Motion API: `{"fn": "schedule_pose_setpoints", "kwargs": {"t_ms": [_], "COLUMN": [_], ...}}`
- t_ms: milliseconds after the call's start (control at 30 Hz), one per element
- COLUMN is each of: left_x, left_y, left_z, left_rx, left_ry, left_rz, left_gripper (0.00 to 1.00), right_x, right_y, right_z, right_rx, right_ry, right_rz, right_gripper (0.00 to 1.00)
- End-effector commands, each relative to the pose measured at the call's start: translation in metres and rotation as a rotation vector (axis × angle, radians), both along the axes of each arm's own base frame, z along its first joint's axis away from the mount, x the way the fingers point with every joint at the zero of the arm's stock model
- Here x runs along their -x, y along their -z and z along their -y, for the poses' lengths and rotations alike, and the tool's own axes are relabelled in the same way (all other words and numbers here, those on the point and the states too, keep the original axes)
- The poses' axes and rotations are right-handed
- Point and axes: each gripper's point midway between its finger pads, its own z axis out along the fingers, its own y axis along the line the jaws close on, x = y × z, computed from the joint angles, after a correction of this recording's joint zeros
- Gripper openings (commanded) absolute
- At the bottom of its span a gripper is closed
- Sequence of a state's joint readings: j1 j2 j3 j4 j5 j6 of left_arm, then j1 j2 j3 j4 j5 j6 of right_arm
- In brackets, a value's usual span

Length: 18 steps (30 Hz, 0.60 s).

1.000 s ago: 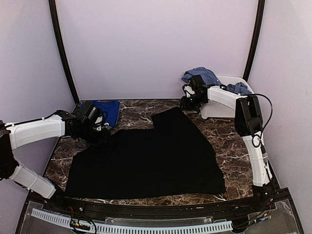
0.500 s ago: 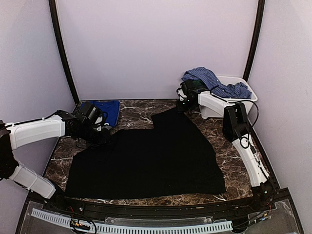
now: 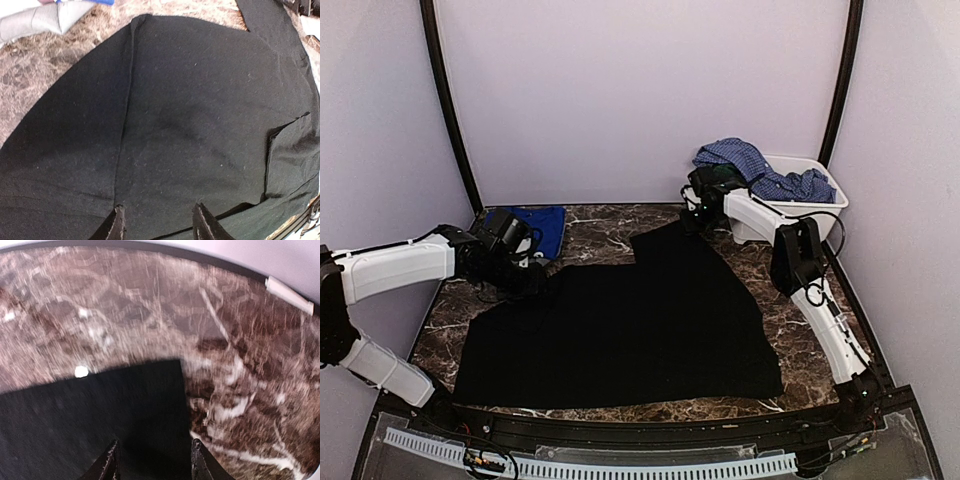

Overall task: Fold and stack the mixed laundry pile
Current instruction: Pick up the 1/3-folded T-shirt from the center of the board.

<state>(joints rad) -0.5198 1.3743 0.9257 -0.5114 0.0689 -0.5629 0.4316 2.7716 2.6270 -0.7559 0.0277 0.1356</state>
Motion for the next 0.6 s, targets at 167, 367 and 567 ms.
{"fn": "schedule_pose_setpoints", "kwargs": {"t_ms": [167,367,567], "left_x": [-0.006,-0.01,-0.028], "left_y": [-0.012,-0.009,-0.005], "left_z": [0.0,-0.006,-0.018], "left_rx": [-0.002,-0.044,-0.1], "left_ry": [0.016,0.017,0.032], "left_rz": [0.034,0.038,0.048], "left_gripper": [0.45,0.46,0.43], "right_x": [0.025,0.035,0.03], "right_y": [0.042,0.038,-0.036], "right_z": [0.024,0.0,-0.017], "right_rx": [0.113,0.045,-0.081], "right_ry": [0.018,-0.082,-0.09], "right_rz": [-0.123,-0.145,-0.013], "right_gripper": [0.31,0.0,0.0]}}
